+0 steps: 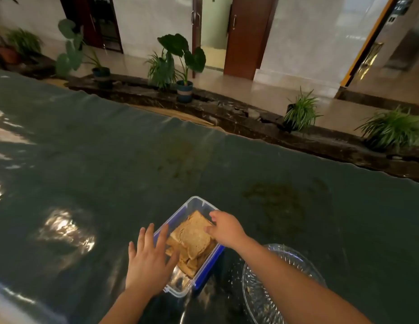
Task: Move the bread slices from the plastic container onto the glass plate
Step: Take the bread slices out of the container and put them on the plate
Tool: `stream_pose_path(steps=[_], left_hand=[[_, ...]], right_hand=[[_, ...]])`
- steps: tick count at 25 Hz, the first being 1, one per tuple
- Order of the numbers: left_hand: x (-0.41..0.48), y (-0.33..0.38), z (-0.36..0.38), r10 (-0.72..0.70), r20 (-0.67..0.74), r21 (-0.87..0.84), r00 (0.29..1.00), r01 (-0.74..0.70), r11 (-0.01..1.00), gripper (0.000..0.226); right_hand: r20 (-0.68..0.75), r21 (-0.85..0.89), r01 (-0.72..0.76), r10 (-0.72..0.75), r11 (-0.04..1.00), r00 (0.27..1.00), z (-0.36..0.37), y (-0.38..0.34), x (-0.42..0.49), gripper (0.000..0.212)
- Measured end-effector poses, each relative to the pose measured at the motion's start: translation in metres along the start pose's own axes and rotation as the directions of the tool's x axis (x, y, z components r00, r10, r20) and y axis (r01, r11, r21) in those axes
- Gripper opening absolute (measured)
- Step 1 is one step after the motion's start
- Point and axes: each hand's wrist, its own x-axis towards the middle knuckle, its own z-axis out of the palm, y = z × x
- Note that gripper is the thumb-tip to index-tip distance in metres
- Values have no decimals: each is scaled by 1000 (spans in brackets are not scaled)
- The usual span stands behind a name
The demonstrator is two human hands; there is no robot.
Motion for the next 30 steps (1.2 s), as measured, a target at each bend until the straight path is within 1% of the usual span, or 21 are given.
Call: stream_pose_path(steps=[1,2,3,4,6,8,11,14,16,19,24,26,30], left_hand=[[-2,0,4,-23,30,-7,999,23,1000,89],[-3,0,12,-22,13,-12,1000,22,1000,90],[-5,1,19,-25,6,21,1000,25,999,90],[-6,2,27,-25,-26,20,999,26,999,90],[-7,3,36,-26,-48,47,999,28,998,90],[-7,1,40,-21,-59,65,998,25,998,90],[-6,-2,45,-24,-68,78,997,30,996,89],[-6,-3,48,-29,-74,73,997,34,997,90],[-6,-4,49,-27,-83,61,996,32,998,89],[-6,-5,51,-21,-89,59,996,26,998,90],[-4,-7,53,-16,-109,58,994,23,998,91],[-4,-7,55,-15,-105,64,994,22,998,91],[-4,-8,57,-16,-114,34,993,20,999,90]], right_hand=[[26,-89,-1,3,996,1000,4,-1,5,46],[43,-183,-4,12,983,999,6,-5,9,45],[57,-247,-6,21,969,998,11,-6,13,45],[69,-296,-17,39,955,997,13,-9,16,46],[90,-362,-18,54,932,994,24,-13,28,48],[106,-378,-49,96,925,990,32,-15,38,49],[102,-374,-81,128,924,987,44,-14,47,54],[31,-352,-92,110,931,993,54,-12,48,60],[14,-331,-101,112,938,994,56,-13,50,61],[29,-277,-121,134,953,991,56,-15,50,70],[85,-214,-104,125,971,988,59,-21,46,74],[89,-130,-128,140,983,986,58,-24,44,72],[136,-9,-169,169,986,976,52,-28,40,57]])
